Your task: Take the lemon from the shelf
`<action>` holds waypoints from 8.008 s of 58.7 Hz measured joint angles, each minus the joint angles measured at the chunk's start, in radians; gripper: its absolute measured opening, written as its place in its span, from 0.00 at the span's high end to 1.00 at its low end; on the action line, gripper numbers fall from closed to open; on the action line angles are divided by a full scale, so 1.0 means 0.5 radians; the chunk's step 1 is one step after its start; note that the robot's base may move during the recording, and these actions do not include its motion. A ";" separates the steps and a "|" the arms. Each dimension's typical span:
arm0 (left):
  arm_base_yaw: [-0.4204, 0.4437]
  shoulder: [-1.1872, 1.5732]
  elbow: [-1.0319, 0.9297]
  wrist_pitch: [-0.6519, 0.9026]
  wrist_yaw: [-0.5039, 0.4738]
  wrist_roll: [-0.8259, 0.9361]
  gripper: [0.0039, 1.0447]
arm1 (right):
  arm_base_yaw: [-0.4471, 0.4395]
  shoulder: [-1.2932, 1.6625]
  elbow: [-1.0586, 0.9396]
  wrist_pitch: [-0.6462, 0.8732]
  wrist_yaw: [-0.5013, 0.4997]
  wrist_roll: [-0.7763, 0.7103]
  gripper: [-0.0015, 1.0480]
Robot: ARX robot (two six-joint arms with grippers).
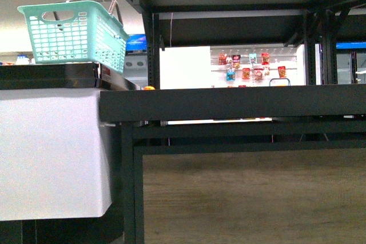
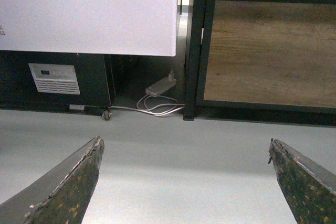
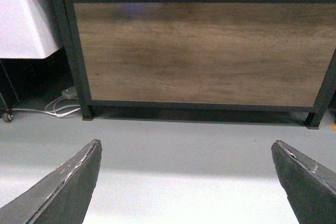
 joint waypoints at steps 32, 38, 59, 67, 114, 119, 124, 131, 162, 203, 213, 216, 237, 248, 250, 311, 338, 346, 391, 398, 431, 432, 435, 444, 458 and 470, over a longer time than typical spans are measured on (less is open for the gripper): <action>-0.001 0.000 0.000 0.000 0.002 -0.001 0.08 | 0.000 0.000 0.000 -0.001 0.007 -0.001 0.07; 0.000 0.000 0.000 0.000 0.001 0.000 0.08 | 0.000 0.000 0.000 -0.001 0.006 -0.001 0.07; 0.000 -0.001 0.000 0.000 0.001 0.000 0.08 | 0.000 0.000 0.000 -0.001 0.006 -0.001 0.07; 0.000 0.000 0.000 0.000 0.001 0.000 0.08 | 0.000 0.000 0.000 -0.001 0.007 -0.001 0.07; 0.000 0.000 0.000 0.000 0.000 0.000 0.08 | 0.000 0.000 0.000 -0.001 0.005 0.000 0.07; 0.000 -0.001 0.000 0.000 0.001 0.000 0.08 | 0.000 0.000 0.000 -0.001 0.006 0.000 0.07; 0.000 -0.001 0.000 0.000 0.001 0.000 0.08 | 0.000 0.000 0.000 -0.001 0.006 -0.001 0.07; 0.000 -0.001 0.000 0.001 0.001 -0.001 0.08 | 0.000 0.000 0.000 -0.001 0.006 0.000 0.07; 0.000 0.000 0.000 0.000 0.001 0.000 0.08 | 0.000 0.000 0.000 -0.001 0.006 0.000 0.07; 0.000 -0.001 0.000 0.000 -0.001 -0.001 0.08 | 0.000 0.002 0.000 -0.001 0.007 0.000 0.07; 0.000 0.000 0.000 0.000 0.000 0.000 0.08 | 0.000 0.002 0.000 -0.001 0.001 0.000 0.07; 0.000 -0.001 0.000 0.000 0.001 -0.001 0.08 | 0.000 0.002 0.000 -0.001 0.000 0.000 0.07; 0.000 -0.001 0.000 0.000 0.001 0.000 0.08 | 0.000 0.000 0.000 -0.001 0.006 0.000 0.07; 0.000 -0.001 0.000 0.000 0.000 0.000 0.08 | 0.000 0.000 0.000 -0.001 0.005 0.000 0.07; 0.000 -0.001 0.000 0.000 0.000 -0.001 0.08 | 0.000 0.000 0.000 -0.001 0.004 0.000 0.07; 0.000 -0.001 0.000 0.000 0.000 0.001 0.08 | 0.000 0.000 0.000 -0.001 0.005 0.000 0.07; -0.001 -0.001 0.000 0.000 -0.001 0.001 0.08 | 0.000 0.000 0.000 -0.001 0.005 0.000 0.07; -0.001 -0.001 0.000 0.000 0.001 0.001 0.08 | 0.000 0.000 0.000 0.000 0.005 -0.001 0.07; 0.292 1.156 0.613 0.213 0.283 -0.531 0.08 | 0.000 0.000 0.000 0.000 0.001 0.000 0.07; 0.613 1.684 1.020 0.275 0.570 -0.957 0.08 | 0.000 0.000 0.000 0.000 0.002 0.000 0.07; 1.020 3.296 2.178 0.710 0.891 -2.271 0.08 | 0.000 0.000 0.000 0.000 0.001 0.000 0.07; 1.018 3.309 2.188 0.719 0.891 -2.283 0.08 | 0.000 -0.001 0.000 0.000 0.001 0.000 0.07; 1.000 3.378 2.256 0.733 0.882 -2.331 0.08 | 0.000 0.000 0.000 0.000 0.001 0.000 0.07; 0.948 3.542 2.418 0.719 0.810 -2.413 0.08 | 0.000 0.000 0.000 0.000 0.001 0.000 0.07; 0.878 3.756 2.642 0.690 0.716 -2.441 0.08 | 0.000 0.000 0.000 0.000 0.002 0.000 0.07; 0.874 3.847 2.784 0.684 0.648 -2.449 0.08 | 0.000 -0.001 0.000 0.000 0.001 0.000 0.07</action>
